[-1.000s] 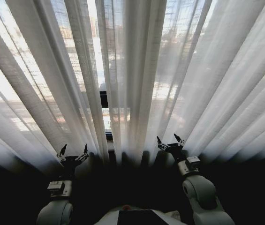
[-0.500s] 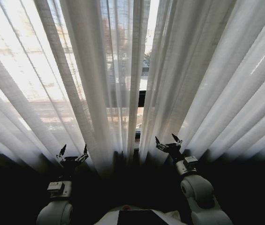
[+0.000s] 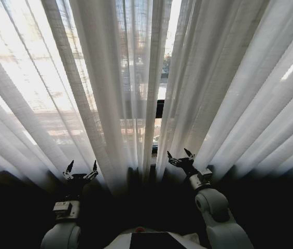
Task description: Open the curtains by pulling them apart, changing their state from closed to fully open.
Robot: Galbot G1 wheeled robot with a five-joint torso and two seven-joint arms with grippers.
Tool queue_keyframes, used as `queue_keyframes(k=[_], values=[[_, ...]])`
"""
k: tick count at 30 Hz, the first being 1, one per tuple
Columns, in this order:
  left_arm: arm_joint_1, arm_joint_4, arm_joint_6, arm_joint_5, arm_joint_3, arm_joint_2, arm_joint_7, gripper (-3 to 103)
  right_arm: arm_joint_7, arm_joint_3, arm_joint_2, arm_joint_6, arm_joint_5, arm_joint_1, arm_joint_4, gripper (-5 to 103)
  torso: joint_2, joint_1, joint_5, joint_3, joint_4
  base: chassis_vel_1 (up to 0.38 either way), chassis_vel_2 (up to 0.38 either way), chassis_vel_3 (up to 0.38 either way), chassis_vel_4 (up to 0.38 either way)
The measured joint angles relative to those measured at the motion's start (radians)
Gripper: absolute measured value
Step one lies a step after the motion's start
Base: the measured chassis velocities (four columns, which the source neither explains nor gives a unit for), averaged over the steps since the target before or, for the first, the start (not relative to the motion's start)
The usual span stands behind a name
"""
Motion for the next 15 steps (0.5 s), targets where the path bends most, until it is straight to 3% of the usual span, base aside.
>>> queue_keyframes(k=[6, 15], values=[[0.0, 0.0, 0.003, 0.011, 0.004, -0.014, 0.0, 100, 0.008, -0.034, -0.001, -0.002, 0.03, 0.058, -0.064, 100, 0.0, 0.0, 0.0, 0.0, -0.0003, 0.0, 0.0, 0.0, 0.0], [0.002, -0.018, -0.007, 0.007, -0.018, -0.038, -0.004, 100, 0.091, -0.127, -0.026, -0.025, 0.096, 0.174, -0.138, 100, 0.0, 0.0, 0.0003, 0.0, 0.0, 0.0, 0.0, 0.0, 0.0]])
